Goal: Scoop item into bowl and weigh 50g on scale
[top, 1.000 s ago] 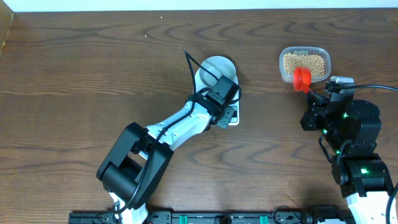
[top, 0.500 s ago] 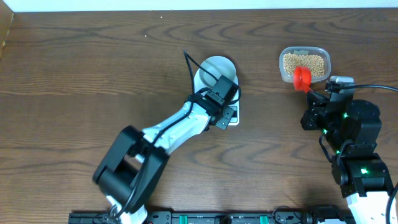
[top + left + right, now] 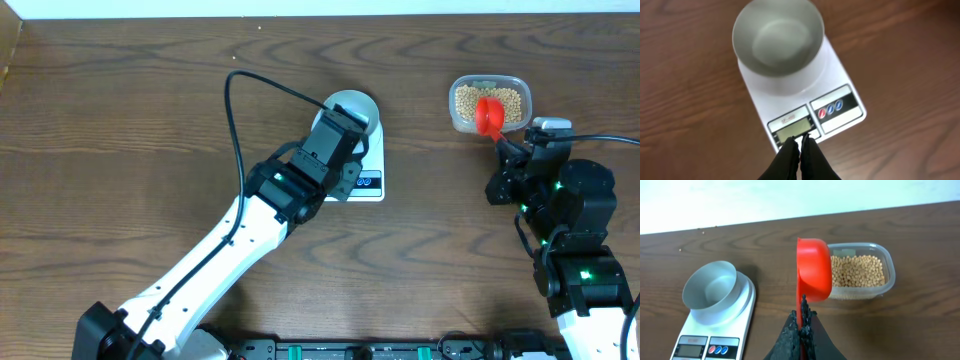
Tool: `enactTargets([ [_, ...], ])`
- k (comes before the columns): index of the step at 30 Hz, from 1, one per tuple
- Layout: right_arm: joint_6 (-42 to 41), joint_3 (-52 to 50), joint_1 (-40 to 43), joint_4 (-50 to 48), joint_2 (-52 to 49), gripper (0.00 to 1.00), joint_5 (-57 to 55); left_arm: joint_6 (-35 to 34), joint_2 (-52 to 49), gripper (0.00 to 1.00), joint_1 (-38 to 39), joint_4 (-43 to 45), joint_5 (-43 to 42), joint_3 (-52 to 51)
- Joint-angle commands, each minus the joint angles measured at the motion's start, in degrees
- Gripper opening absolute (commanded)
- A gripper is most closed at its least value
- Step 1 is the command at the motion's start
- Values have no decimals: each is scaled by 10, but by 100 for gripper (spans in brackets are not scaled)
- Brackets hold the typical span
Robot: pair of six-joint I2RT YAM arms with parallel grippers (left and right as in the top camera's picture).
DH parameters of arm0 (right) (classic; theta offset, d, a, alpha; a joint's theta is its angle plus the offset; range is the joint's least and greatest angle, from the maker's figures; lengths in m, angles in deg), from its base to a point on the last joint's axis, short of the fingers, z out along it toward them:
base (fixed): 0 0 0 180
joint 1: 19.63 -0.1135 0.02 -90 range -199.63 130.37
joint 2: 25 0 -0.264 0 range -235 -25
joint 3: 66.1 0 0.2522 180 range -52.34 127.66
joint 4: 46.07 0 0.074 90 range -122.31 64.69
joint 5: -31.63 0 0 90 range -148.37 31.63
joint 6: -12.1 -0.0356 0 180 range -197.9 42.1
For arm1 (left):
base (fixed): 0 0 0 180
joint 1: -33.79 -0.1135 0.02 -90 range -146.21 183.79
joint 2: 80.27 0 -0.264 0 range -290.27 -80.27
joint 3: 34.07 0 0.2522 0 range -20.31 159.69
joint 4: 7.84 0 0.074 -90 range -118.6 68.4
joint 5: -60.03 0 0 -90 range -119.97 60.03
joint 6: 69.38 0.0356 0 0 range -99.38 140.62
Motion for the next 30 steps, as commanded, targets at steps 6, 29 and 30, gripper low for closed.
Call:
enactTargets([
  [6, 53, 6, 6, -20, 1, 1, -6, 41, -1, 7, 0, -6, 14, 4],
  [29, 136, 6, 6, -59, -30, 1, -6, 38, -13, 7, -2, 1, 20, 4],
  [30, 136, 6, 6, -63, -32, 1, -6, 38, -13, 7, -2, 3, 20, 4],
])
